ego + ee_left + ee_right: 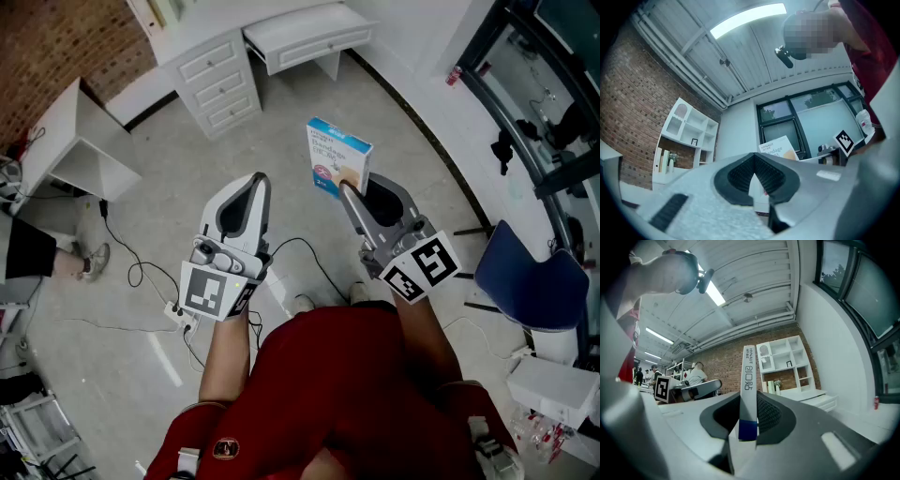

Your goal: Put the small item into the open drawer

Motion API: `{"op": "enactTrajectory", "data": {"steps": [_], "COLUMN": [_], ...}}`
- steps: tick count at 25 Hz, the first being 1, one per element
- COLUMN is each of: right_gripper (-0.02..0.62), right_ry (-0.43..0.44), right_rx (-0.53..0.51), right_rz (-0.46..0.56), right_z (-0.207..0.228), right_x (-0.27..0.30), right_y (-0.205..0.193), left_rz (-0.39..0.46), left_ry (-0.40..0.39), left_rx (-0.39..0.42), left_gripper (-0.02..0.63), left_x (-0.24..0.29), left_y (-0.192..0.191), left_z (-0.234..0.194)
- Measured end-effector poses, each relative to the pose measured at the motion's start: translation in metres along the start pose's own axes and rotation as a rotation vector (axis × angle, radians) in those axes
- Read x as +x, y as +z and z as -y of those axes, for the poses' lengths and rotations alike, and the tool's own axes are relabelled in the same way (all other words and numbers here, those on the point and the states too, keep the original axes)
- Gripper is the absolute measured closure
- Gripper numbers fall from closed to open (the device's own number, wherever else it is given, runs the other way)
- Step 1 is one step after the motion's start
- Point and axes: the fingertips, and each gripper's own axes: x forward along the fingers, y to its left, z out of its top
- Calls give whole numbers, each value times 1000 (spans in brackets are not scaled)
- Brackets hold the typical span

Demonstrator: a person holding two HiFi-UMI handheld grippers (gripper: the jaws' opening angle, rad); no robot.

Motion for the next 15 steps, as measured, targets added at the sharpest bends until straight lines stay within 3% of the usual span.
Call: {"op": "enactTrajectory", "data": {"steps": [8,15], "right_gripper": [506,506], "right_ry": [-20,-62], "right_rx": [31,36], "right_rz": [3,8], "right_z": [-7,27], "right_x": [-1,4], "right_y": [-2,-18], "left_rz": [6,7], "left_ry": [0,-11], "left_rx": [-40,-32], "left_gripper": [607,607], "left_x": [-14,-1], "left_y": [-5,-31], "left_z": [-13,-26]}}
